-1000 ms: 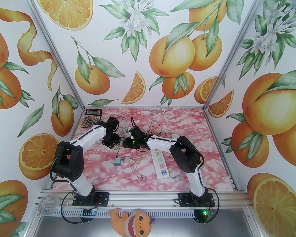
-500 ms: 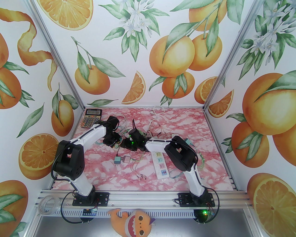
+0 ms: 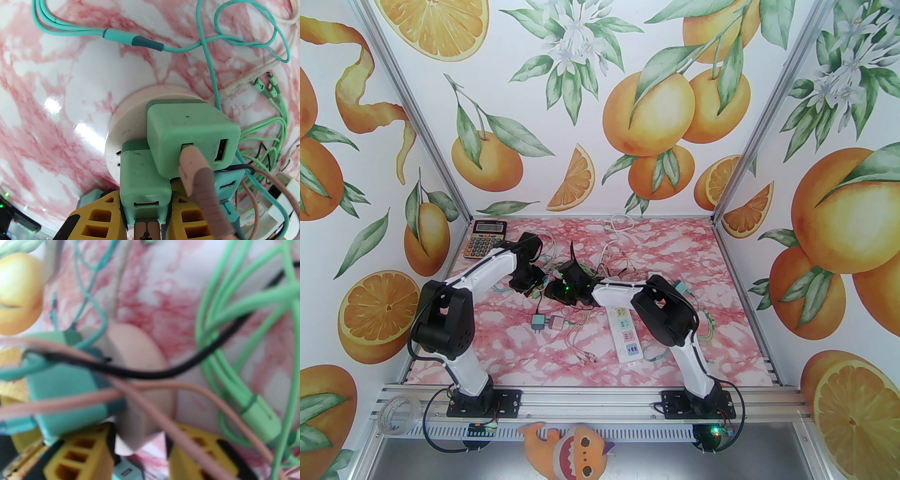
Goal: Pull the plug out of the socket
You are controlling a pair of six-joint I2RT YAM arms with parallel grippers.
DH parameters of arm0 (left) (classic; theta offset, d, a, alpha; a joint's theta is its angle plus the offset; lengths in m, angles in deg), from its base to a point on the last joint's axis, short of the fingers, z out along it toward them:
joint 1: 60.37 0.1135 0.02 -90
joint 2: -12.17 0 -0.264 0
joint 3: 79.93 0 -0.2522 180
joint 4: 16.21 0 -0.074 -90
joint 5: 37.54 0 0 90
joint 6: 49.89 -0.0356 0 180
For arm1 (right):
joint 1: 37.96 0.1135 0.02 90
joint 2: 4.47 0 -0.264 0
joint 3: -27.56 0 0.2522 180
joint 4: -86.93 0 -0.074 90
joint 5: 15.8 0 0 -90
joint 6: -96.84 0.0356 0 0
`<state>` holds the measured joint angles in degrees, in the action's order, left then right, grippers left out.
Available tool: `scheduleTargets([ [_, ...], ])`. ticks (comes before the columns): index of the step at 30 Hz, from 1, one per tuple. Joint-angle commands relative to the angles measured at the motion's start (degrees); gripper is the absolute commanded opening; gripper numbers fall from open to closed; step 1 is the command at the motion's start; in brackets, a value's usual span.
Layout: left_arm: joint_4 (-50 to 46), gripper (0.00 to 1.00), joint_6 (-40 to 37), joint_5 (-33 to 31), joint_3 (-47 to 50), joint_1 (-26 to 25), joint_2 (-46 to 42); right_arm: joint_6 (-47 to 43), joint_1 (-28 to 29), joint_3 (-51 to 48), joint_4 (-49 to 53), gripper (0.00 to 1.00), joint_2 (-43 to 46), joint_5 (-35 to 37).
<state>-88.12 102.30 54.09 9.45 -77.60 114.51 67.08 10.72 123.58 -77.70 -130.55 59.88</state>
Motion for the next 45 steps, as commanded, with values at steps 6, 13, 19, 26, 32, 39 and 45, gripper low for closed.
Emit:
scheduleTargets([
  [6, -3.56, 0.02, 3.00, 3.64, -3.40, -0.70, 0.07, -8.38, 1.50, 3.82, 21.76, 0.29, -8.91, 8.00],
  [13, -8.07, 0.02, 2.05, 2.27, -6.02, -0.43, -0.64, -12.04, 1.41, 6.08, 28.32, 0.23, -11.58, 9.35],
  [19, -5.92, 0.00, 1.70, 3.78, -4.04, 0.09, -1.26, -12.76, 1.34, 6.90, 30.82, 0.22, -11.62, 11.98],
  [26, -4.34, 0.00, -0.26, 5.06, 1.15, 1.35, -1.91, -12.48, 1.39, 8.90, 32.74, 0.21, -12.47, 12.02],
  [32, -6.62, 0.00, -3.68, 3.94, -0.25, 4.57, -2.03, -12.61, 1.84, 8.95, 33.51, 0.20, -12.99, 12.92],
  [39, -8.19, 0.00, -4.52, 5.11, -5.41, 4.84, 1.18, -13.35, 2.23, 9.32, 34.15, 0.19, -13.59, 13.45],
  [45, -10.83, 0.00, -4.41, 3.21, -9.25, 2.23, 3.61, -14.32, 2.31, 9.86, 34.76, 0.18, -14.20, 13.47],
])
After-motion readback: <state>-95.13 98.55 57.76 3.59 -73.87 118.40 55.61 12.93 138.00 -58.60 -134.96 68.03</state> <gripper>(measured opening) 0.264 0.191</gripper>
